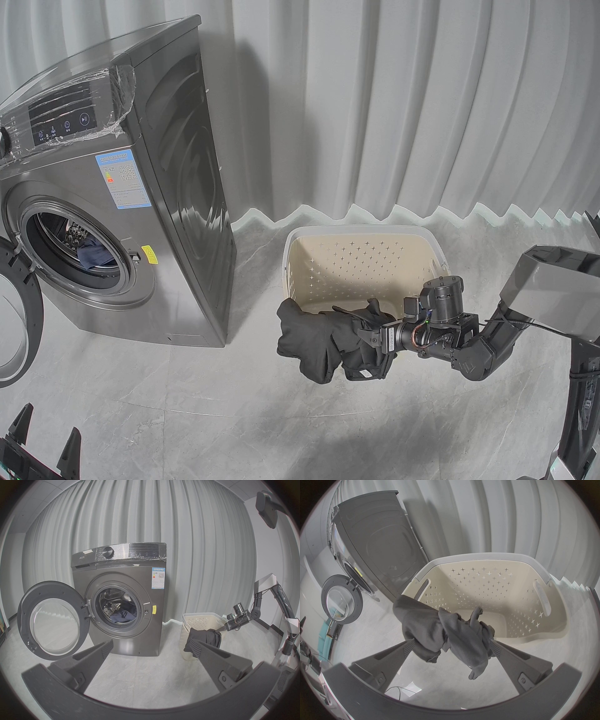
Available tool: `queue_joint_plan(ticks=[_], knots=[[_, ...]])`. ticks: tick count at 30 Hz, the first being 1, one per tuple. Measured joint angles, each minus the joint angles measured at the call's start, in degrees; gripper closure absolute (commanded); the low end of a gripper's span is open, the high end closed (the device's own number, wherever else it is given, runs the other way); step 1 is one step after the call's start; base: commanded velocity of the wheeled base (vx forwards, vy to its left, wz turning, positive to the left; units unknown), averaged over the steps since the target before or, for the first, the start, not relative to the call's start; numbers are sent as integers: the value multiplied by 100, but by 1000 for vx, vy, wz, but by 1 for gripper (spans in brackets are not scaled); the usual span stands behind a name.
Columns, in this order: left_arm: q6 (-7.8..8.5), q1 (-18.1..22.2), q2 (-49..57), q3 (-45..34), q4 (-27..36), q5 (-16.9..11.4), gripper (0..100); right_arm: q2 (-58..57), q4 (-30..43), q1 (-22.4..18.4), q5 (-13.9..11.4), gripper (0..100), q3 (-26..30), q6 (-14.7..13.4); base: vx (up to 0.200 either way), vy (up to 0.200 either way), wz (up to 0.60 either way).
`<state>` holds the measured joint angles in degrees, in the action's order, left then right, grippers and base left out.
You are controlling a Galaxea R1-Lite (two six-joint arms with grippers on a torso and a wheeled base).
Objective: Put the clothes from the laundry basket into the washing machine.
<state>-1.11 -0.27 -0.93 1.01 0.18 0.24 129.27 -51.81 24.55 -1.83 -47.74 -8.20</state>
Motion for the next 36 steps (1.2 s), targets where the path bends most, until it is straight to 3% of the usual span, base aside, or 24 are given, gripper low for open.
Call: queue_joint_plan(ticks=[13,14,26,36], knots=[[-1,0,0,0,0,0,0,557,-2,-226,-11,0,-562,107,0,0,0],[-4,0,0,0,0,0,0,594,-9,-229,-13,100,-603,110,0,0,0],[-9,2,0,0,0,-9,0,830,-299,-240,-66,100,-757,115,0,0,0],[-17,0,0,0,0,-9,0,625,-657,-182,-101,100,-356,74,0,0,0]])
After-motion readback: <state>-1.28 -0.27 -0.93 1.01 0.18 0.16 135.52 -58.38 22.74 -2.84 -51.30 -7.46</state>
